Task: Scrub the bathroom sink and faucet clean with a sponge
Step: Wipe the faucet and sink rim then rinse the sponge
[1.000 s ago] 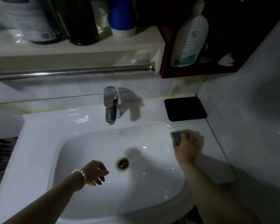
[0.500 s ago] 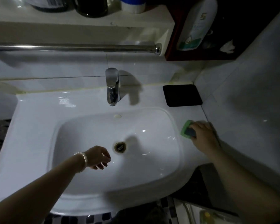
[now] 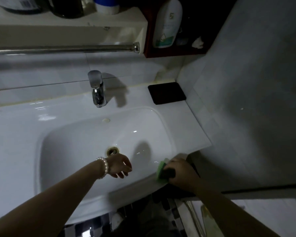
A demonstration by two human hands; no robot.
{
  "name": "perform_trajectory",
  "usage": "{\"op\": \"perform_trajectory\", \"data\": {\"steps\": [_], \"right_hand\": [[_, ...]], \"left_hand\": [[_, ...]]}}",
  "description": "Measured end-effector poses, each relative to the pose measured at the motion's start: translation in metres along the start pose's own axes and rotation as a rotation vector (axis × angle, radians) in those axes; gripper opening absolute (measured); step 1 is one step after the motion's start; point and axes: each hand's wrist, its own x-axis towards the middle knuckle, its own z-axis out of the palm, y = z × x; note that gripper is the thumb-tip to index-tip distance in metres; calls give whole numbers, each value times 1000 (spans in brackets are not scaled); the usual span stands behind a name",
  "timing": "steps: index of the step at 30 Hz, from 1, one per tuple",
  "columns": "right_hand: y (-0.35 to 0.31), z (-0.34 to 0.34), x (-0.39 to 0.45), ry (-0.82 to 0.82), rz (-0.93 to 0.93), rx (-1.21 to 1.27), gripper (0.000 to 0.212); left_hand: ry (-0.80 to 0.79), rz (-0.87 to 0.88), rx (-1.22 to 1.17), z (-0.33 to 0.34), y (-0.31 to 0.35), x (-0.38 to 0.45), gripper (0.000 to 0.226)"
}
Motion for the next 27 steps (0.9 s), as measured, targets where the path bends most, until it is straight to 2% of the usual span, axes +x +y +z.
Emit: {"op": "perform_trajectory", "data": {"steps": [2,4,6,7,10,13,18,19,22,23,25,27], "right_hand": [[-6,-6,-10,49,79,328,35],[8,-17,-15,310,218,571,53],[38,-26,-18,635,345,456,67],[54,-29,-18,725,392,326,71],[88,-22,-13,724,440,101,78],[104,-9,-8,724,461,107,77],[106,-5,6,732,552,72,55],[105,-6,10,742,582,115,51],[94,-5,15,748,690,367,55],[88,-1,15,743,691,456,49],[72,13,10,745,612,635,24],[65,30,6,710,467,621,29]], "left_hand": [[19,4,-43,1,5,-1,2],[48,10,-76,1,11,-3,3],[78,16,-82,2,16,-6,4],[92,20,-83,4,18,-7,4],[121,17,-111,17,29,-8,3],[102,25,-137,38,41,-7,2],[109,38,-169,64,58,-5,2],[126,38,-176,68,60,-5,2],[184,29,-219,75,60,-9,2],[200,26,-236,77,59,-11,2],[231,23,-252,82,55,-15,1],[261,27,-263,87,51,-19,2]]}}
